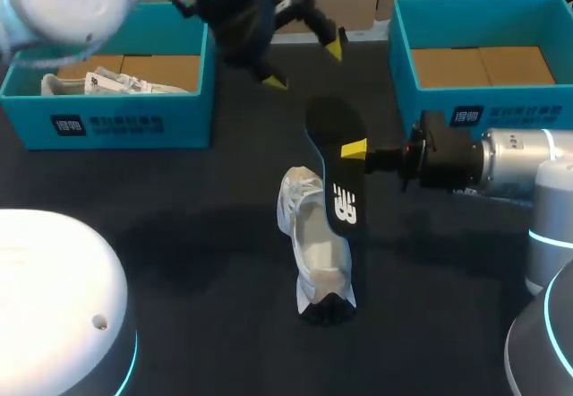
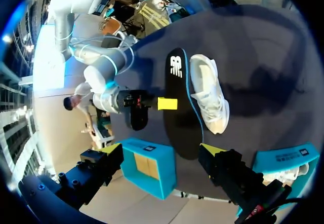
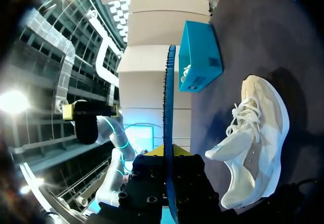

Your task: Take the shoe out of the shoebox, open the shoe tongue, remove and reinsert the insole, then place the shoe into the shoebox

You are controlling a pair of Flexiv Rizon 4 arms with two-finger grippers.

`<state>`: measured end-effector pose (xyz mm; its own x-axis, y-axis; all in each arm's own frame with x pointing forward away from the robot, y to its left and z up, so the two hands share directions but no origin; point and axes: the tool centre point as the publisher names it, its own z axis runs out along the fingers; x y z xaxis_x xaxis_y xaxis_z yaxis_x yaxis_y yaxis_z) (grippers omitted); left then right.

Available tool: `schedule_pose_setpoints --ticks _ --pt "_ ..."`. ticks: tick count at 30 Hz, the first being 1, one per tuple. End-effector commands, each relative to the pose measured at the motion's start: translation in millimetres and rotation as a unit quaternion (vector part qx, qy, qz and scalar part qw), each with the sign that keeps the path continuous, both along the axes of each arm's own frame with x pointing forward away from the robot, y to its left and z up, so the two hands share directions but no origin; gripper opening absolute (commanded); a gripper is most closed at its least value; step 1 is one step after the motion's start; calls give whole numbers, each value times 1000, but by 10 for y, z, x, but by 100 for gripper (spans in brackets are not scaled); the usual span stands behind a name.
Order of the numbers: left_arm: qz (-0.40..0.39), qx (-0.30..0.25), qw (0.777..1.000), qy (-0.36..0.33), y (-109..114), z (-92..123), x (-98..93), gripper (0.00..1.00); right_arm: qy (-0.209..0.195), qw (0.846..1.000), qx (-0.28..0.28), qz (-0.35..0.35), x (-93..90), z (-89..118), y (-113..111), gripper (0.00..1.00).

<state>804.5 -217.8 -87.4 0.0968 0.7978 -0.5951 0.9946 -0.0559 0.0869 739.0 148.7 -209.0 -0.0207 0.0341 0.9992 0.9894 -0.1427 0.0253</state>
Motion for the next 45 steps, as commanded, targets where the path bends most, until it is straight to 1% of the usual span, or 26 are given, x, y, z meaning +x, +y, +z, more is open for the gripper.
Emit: schedule_pose_setpoints --ticks 1,6,9,12,14,16,20,30,36,38,41,45 --pt "-18 201 979 20 -406 66 193 100 0 1000 -1 -1 -5 -4 15 0" --pt "-19 246 968 37 -555 46 209 100 0 1000 -1 -1 -5 -4 15 0" --pt "-15 261 964 47 -597 25 200 100 0 1000 -1 -1 -5 -4 15 0" --pt "-5 286 956 58 -634 11 184 100 0 1000 -1 -1 -5 -4 15 0" --pt "5 308 950 52 -656 3 169 100 0 1000 -1 -1 -5 -4 15 0" --pt "10 319 947 47 -666 4 167 100 0 1000 -1 -1 -5 -4 15 0" --pt "26 324 945 48 -649 6 137 100 0 1000 -1 -1 -5 -4 15 0" --pt "56 313 945 79 -443 -58 82 100 0 1000 -1 -1 -5 -4 15 0" --pt "64 311 944 86 -373 -99 57 100 0 1000 -1 -1 -5 -4 15 0" --pt "71 301 948 81 -326 -96 40 100 0 1000 -1 -1 -5 -4 15 0" --pt "68 247 963 79 -224 -62 -10 100 0 1000 -1 -1 -5 -4 15 0" --pt "69 185 976 90 -104 -34 -38 100 0 1000 -1 -1 -5 -4 15 0"
